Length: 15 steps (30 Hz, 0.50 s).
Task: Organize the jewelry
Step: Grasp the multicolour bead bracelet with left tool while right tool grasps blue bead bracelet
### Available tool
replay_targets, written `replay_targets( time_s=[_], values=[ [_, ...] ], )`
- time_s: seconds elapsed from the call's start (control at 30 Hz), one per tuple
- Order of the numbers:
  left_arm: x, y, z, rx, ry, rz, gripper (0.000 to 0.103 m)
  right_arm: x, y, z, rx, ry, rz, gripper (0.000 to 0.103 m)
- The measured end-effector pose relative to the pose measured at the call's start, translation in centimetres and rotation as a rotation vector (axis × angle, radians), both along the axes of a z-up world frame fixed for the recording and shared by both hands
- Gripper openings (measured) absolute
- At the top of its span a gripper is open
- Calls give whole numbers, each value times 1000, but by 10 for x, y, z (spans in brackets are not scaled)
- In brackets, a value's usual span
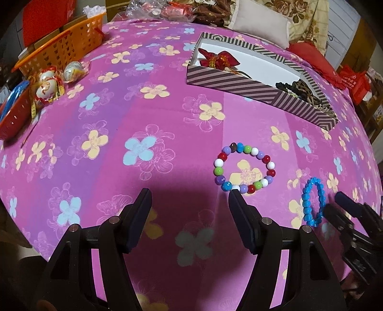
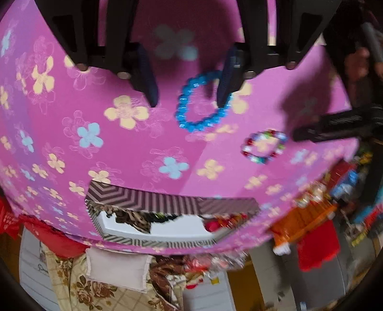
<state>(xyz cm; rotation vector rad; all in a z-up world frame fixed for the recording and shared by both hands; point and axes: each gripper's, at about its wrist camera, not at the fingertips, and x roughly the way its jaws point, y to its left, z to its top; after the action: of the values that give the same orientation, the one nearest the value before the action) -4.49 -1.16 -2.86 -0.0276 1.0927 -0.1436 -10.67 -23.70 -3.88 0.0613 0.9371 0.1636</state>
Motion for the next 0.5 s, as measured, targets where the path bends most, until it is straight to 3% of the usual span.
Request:
replay_targets(
  time_s=[0.13,0.4,0.5],
  values=[
    [7,-3,-1,2,4,-3,67,2,-7,-4,-46,-9,4,24],
    [26,-24,-8,32,12,-37,67,2,-18,-5,-71,-24,-4,23],
    [30,-35,-11,77,-3,-56,67,2,-16,-6,-74,-41,0,24]
  ],
)
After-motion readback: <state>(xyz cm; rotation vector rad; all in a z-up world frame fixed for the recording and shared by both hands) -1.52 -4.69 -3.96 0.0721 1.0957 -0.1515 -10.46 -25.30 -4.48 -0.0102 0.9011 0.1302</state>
